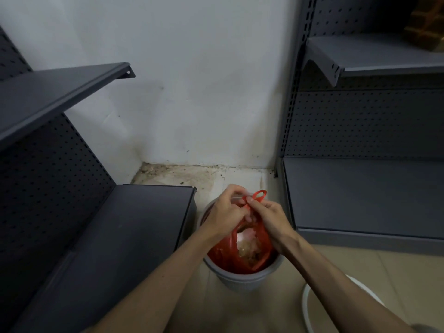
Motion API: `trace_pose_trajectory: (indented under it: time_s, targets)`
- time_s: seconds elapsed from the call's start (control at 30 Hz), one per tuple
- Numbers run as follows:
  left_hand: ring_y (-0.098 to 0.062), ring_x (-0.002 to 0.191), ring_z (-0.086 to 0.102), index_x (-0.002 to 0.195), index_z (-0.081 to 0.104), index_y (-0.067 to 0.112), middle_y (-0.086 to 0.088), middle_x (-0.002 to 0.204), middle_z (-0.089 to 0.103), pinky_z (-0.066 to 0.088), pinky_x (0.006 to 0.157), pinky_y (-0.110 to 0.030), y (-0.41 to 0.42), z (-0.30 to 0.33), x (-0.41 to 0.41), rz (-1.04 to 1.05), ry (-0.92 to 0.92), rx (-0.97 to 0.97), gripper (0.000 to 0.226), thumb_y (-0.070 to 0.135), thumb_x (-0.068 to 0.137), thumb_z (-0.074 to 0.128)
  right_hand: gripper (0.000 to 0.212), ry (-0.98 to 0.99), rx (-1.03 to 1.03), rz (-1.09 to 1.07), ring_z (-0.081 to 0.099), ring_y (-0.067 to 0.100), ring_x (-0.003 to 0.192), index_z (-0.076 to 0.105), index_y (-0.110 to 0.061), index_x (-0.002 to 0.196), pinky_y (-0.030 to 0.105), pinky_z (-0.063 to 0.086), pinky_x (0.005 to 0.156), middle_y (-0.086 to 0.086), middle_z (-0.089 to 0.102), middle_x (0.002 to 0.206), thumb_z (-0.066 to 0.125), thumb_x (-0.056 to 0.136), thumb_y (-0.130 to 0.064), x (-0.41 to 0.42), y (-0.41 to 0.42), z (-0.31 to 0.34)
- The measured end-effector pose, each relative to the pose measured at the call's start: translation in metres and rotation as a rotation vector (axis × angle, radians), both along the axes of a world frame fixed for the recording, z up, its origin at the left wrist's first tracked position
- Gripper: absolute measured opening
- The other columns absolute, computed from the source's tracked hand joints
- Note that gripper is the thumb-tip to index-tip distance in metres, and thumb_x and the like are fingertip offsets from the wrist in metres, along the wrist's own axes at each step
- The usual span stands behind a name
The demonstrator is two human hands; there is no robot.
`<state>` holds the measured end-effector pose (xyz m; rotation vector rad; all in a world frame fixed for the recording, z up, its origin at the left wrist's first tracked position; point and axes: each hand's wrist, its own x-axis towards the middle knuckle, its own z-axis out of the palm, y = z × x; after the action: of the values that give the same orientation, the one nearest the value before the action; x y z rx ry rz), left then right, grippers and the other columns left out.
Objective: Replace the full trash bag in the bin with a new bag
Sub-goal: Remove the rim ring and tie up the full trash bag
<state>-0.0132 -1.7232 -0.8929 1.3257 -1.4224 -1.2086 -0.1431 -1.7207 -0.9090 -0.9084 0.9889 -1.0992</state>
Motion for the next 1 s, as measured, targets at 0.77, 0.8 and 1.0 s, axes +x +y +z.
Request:
trace_pose_trajectory:
  time_s: [0.77, 0.8, 1.0]
  targets:
    - [-0.01, 0.062, 0.072, 0.083, 0.076, 0.017, 0.002, 0.065, 0.074, 0.057, 0.062, -0.019, 0.001, -0.032, 0.032, 0.083, -0.297, 0.09, 0.008, 0.01, 0.079, 0.077, 0.018, 1.231, -0.626, 0.257, 0.049, 0.016, 0.11, 0.075, -0.039, 0.099, 0.033, 0.038, 0.096, -0.004, 0.055, 0.115, 0.059, 0.092, -0.038, -0.016, 0.003, -0.026]
    - [-0.005, 0.062, 0.071, 0.082, 0.076, 0.019, 0.004, 0.065, 0.074, 0.055, 0.06, -0.015, 0.002, -0.033, 0.031, 0.09, -0.289, 0.096, 0.008, 0.012, 0.079, 0.077, 0.017, 1.264, -0.654, 0.226, 0.051, 0.018, 0.109, 0.075, -0.039, 0.099, 0.034, 0.039, 0.096, -0.003, 0.057, 0.115, 0.059, 0.091, -0.038, -0.015, 0.003, -0.028]
    - [-0.007, 0.078, 0.067, 0.098, 0.078, 0.016, 0.007, 0.081, 0.072, 0.055, 0.078, -0.024, 0.004, -0.034, 0.028, 0.103, -0.309, 0.134, 0.017, 0.014, 0.092, 0.063, 0.024, 1.355, -0.674, 0.131, 0.053, 0.024, 0.108, 0.071, -0.03, 0.11, 0.034, 0.037, 0.094, 0.0, 0.058, 0.116, 0.055, 0.093, -0.035, -0.011, 0.003, -0.043]
